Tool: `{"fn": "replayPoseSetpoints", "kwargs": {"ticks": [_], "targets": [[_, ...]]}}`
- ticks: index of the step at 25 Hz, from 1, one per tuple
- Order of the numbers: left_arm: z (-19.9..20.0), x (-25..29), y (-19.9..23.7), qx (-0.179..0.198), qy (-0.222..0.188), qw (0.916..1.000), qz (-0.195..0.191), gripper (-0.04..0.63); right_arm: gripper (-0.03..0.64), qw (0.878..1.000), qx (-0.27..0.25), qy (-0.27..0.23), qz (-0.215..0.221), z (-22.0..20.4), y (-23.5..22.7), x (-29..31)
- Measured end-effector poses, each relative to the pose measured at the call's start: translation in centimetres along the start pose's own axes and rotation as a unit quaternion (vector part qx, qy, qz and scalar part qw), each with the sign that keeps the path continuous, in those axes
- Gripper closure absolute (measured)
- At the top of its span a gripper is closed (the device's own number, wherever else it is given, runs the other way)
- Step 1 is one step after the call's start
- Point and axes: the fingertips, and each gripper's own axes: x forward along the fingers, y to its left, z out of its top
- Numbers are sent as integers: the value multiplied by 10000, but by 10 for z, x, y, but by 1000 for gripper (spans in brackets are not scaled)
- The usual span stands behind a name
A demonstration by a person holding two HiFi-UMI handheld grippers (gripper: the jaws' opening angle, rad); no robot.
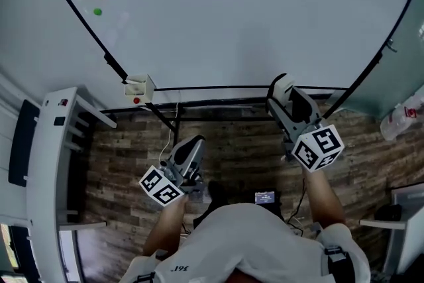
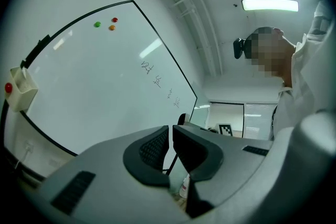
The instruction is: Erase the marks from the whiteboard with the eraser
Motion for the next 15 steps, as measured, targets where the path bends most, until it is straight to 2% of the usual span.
{"fn": "replayPoseSetpoints", "kwargs": {"ticks": [9,15], "targets": [[64,22,83,255,42,9992,-289,571,342,9977,-435,-274,-440,38,16,102],[89,33,120,317,106,9982,-507,571,342,9940,-738,-327,-737,55,21,148]]}}
